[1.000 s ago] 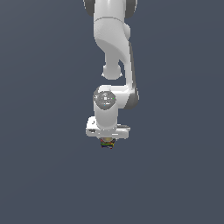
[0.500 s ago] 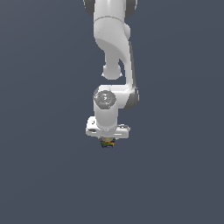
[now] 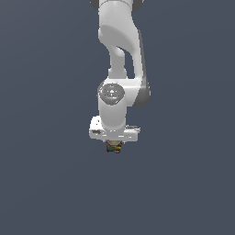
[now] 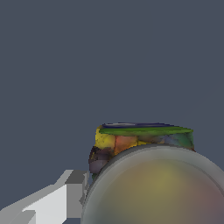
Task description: Pick up the object and move it to a goal position.
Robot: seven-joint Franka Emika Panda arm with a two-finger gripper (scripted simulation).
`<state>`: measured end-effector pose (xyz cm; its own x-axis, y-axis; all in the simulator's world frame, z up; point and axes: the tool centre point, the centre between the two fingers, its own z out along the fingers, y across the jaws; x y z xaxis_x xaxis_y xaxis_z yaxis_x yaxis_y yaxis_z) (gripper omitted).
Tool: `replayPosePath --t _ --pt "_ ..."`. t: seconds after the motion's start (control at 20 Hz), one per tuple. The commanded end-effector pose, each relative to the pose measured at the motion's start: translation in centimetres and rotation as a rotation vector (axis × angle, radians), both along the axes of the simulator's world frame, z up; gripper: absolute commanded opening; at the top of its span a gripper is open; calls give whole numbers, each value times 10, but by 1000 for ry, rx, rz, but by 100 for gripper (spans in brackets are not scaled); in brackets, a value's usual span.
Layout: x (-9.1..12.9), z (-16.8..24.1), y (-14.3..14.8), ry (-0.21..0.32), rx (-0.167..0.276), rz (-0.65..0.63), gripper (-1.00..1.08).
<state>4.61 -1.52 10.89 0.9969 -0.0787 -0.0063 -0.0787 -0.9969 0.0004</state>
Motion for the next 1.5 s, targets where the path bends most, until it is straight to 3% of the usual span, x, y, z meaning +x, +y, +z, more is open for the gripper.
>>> replayPosePath --t 0.0,0.85,1.45 --pt "4 24 3 -5 0 0 -100" --pt "33 201 24 -6 0 0 -100" --pt "49 284 35 -6 0 0 -100"
